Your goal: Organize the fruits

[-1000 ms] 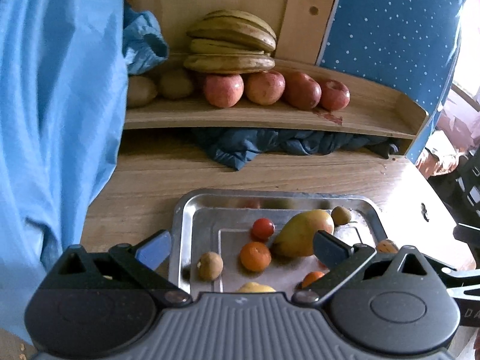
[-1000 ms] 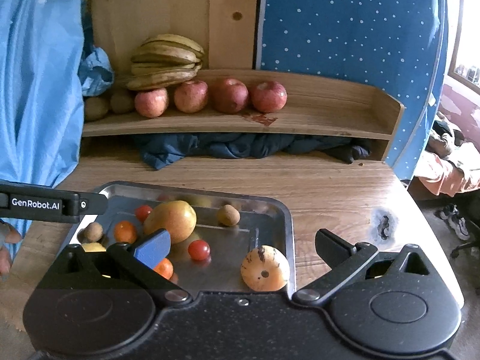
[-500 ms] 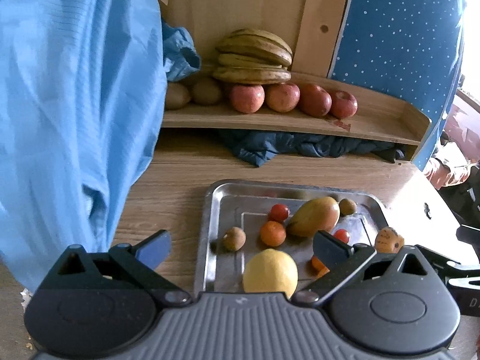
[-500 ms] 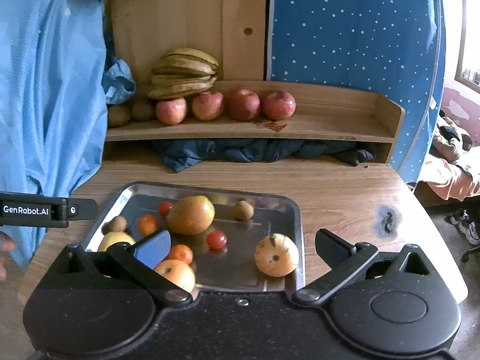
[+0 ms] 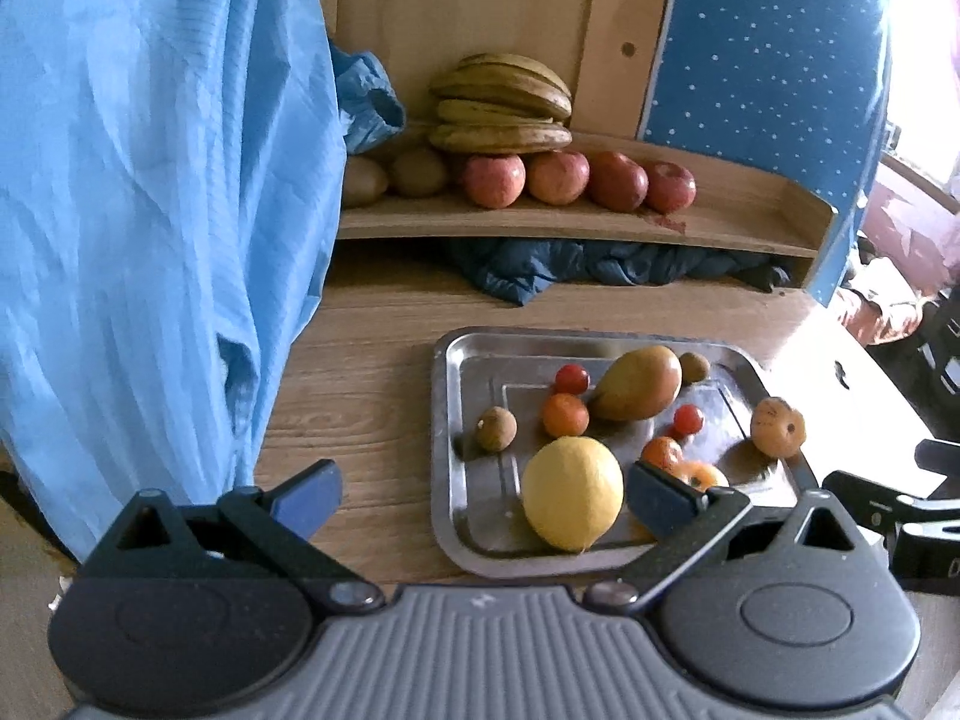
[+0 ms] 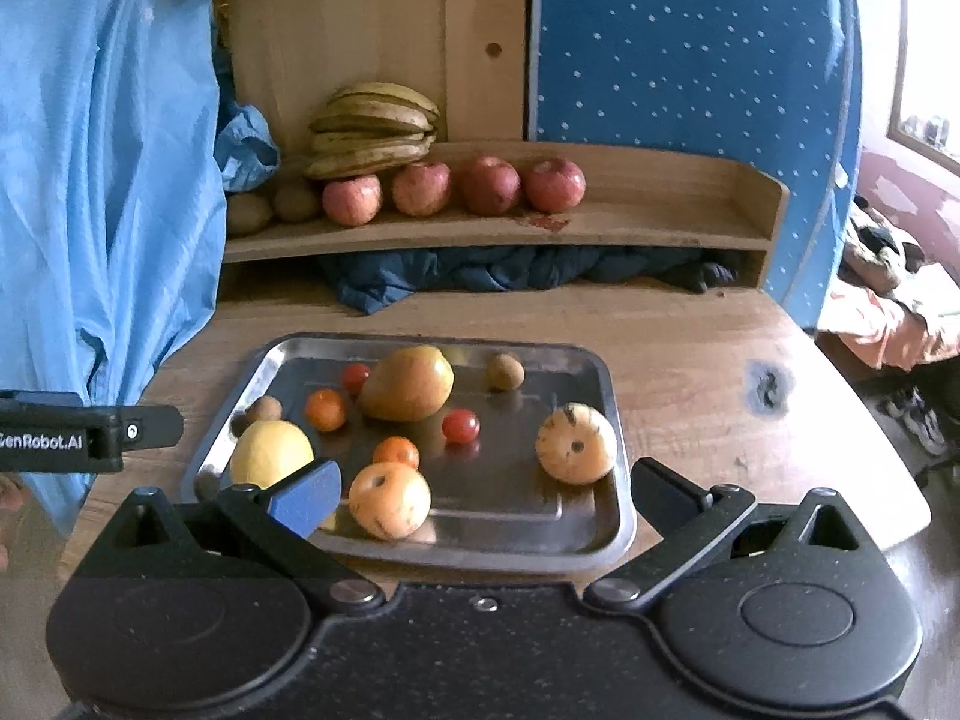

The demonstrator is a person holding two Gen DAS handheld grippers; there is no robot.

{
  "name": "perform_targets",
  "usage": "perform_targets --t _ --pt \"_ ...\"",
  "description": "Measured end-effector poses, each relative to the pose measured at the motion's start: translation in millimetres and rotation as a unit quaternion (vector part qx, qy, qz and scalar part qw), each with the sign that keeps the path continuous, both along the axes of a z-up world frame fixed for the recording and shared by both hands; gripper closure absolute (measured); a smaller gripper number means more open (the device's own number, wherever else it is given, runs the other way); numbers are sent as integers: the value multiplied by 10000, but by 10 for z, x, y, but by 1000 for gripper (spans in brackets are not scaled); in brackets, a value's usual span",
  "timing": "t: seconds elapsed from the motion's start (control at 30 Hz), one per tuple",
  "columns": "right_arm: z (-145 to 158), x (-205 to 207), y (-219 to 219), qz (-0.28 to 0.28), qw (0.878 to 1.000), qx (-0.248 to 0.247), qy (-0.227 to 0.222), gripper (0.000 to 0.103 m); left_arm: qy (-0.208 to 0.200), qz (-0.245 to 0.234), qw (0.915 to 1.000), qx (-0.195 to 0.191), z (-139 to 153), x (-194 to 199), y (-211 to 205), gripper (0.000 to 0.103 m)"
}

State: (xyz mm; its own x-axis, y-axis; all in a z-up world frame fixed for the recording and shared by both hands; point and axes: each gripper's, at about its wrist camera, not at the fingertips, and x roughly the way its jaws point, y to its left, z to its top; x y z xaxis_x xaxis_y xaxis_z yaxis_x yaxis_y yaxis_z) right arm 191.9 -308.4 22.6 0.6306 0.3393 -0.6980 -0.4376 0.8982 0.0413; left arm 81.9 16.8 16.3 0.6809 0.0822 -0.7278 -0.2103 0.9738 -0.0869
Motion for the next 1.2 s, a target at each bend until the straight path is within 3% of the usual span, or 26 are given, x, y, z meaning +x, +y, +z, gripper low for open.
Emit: perform_targets --t 0.57,1.2 --pt "-56 -576 128 -374 9991 -78 189 1 140 -373 9992 31 -33 -417 186 0" --pt "19 -779 118 -352 9993 -71 58 1 84 -344 9994 36 33 -612 222 0"
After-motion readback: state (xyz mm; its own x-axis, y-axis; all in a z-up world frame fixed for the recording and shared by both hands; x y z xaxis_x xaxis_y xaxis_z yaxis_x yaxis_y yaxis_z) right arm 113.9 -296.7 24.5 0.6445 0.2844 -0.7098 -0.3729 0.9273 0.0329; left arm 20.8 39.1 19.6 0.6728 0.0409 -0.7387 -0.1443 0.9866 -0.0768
